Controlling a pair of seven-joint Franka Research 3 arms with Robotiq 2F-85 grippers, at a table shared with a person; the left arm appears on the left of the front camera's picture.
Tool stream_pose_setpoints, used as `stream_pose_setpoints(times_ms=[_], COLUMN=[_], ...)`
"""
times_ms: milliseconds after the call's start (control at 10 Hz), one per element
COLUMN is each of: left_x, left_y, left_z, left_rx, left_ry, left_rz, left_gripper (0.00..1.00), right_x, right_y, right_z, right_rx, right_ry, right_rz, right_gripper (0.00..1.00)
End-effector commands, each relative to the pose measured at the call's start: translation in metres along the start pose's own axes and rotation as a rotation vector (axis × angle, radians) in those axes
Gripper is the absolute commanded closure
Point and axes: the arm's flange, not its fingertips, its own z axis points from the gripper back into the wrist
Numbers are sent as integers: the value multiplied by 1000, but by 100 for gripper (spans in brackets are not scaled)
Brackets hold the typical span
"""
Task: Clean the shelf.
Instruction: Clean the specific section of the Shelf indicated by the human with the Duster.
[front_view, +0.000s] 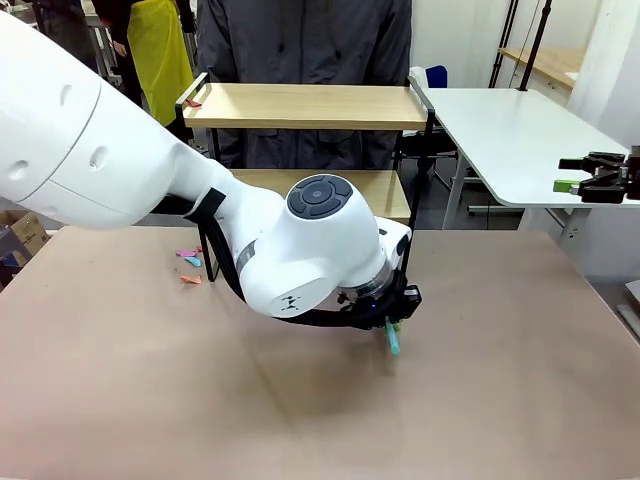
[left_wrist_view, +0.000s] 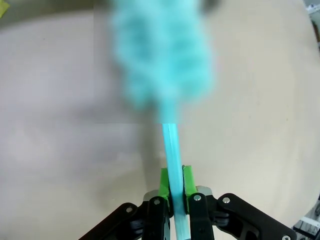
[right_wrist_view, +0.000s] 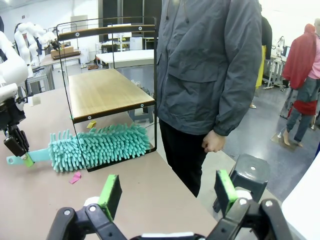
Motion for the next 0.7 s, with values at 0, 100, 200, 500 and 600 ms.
stream_pose_setpoints(times_ms=[0, 100, 200, 500, 600], left_x=[15, 21, 22, 28, 31], left_y=[24, 38, 57, 111, 129], left_z=[17, 23, 31, 56, 63], left_rx=[89, 136, 176, 319, 386], left_ry=[39, 49, 51, 66, 71], left_rz=[-20, -26, -16, 4, 11], left_gripper=[87, 87, 87, 87, 87], right_x=[2, 2, 2, 2, 2], right_y=[1, 1, 1, 1, 1], right_z=[-1, -1, -1, -1, -1], right_rx=[2, 2, 2, 2, 2], right_ry=[4, 4, 4, 4, 4], right_rz=[4, 4, 4, 4, 4], right_gripper=[0, 0, 0, 0, 0])
